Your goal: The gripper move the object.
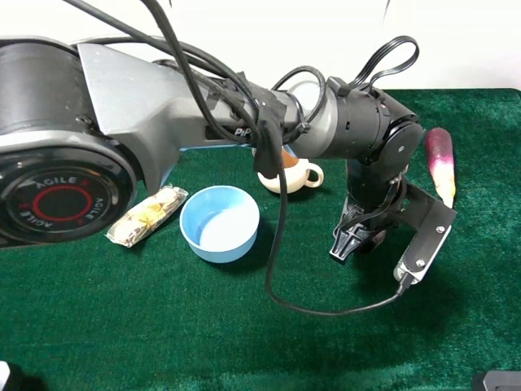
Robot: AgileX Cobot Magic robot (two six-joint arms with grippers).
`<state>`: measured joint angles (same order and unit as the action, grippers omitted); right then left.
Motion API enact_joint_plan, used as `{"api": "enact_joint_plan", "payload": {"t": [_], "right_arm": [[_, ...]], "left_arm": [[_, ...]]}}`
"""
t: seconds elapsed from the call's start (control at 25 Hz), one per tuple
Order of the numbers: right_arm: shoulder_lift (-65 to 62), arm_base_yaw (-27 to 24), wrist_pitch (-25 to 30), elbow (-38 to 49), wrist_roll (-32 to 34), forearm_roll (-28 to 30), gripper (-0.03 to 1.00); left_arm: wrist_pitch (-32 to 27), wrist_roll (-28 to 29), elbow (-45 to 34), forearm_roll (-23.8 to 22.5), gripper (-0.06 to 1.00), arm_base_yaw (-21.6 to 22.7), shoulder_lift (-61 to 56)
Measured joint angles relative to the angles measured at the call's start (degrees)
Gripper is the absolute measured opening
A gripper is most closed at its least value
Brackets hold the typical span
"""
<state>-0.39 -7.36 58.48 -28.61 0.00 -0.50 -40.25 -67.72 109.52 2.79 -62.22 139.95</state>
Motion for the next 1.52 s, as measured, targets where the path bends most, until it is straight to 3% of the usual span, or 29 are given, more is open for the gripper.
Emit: {"api": "enact_joint_plan", "payload": {"t": [0.36,0.64,0.92,1.52], "right_arm": [[0.0,0.0,0.0,0.0,0.0,0.0,0.69],[0.0,0.0,0.0,0.0,0.0,0.0,0.69],[0.0,0.0,0.0,0.0,0.0,0.0,0.69],[0.0,0.0,0.0,0.0,0.0,0.0,0.69]], "left_arm": [[-2.45,0.0,0.73,-0.15,0.61,0.0,0.0],[-4.15,0.0,0.73,-3.24,0.61,0.0,0.0],[-4.44,0.0,0.77,-4.01,0.87,0.0,-0.19],[-7.09,0.0,0.93,-4.12,0.99,0.0,-2.79]]}}
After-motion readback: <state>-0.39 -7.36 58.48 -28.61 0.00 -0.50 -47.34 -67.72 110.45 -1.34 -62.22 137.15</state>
